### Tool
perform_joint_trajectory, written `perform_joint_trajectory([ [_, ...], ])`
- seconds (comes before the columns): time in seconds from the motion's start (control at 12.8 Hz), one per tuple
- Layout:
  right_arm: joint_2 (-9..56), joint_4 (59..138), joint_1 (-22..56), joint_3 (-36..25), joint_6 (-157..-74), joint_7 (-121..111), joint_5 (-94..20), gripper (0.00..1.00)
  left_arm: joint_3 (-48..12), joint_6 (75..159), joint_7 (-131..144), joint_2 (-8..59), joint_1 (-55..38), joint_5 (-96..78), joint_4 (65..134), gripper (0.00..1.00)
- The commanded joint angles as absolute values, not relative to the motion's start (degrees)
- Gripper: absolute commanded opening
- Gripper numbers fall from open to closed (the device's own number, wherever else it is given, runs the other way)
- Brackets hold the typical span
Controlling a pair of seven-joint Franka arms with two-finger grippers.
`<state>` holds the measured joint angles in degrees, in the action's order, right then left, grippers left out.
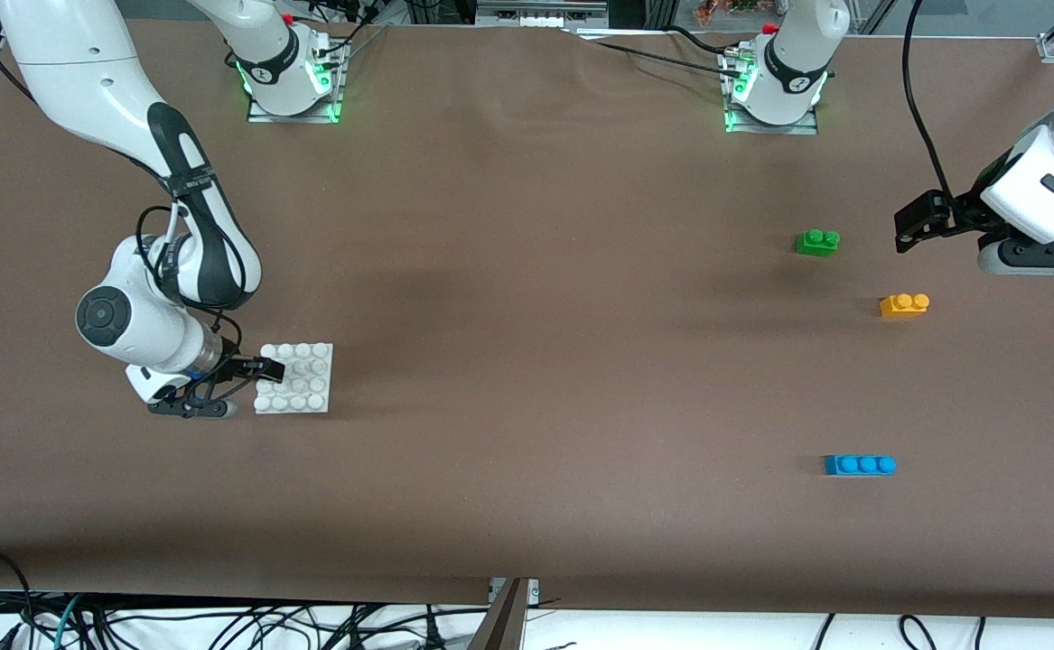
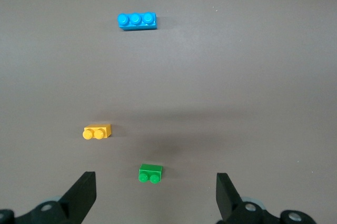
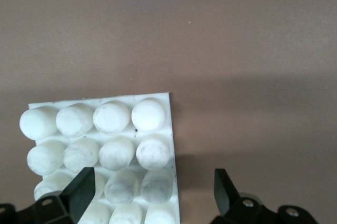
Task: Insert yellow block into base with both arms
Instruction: 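Reach the right gripper down to the white base plate, then grasp the edge of the white base plate with the right gripper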
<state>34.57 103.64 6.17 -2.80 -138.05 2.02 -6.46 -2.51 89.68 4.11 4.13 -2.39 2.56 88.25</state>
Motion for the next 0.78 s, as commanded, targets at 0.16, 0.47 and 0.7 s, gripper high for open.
perform_joint_trajectory([
  [0.16,34.98,103.98,6.24,-2.46,-139.57,3.16,-7.29,0.99,-2.20,88.51,4.57,4.31,-2.72,1.49,87.10,1.00],
  [0.47,35.86,104.06,6.33,-2.29,-141.32,3.16,-7.47,0.99,-2.29,88.86,4.66,4.83,-2.81,1.93,87.01,1.00],
  [0.7,36.30,104.06,6.42,-2.29,-141.94,3.16,-8.17,0.99,-2.90,88.86,4.66,4.92,-2.99,2.02,87.01,1.00],
])
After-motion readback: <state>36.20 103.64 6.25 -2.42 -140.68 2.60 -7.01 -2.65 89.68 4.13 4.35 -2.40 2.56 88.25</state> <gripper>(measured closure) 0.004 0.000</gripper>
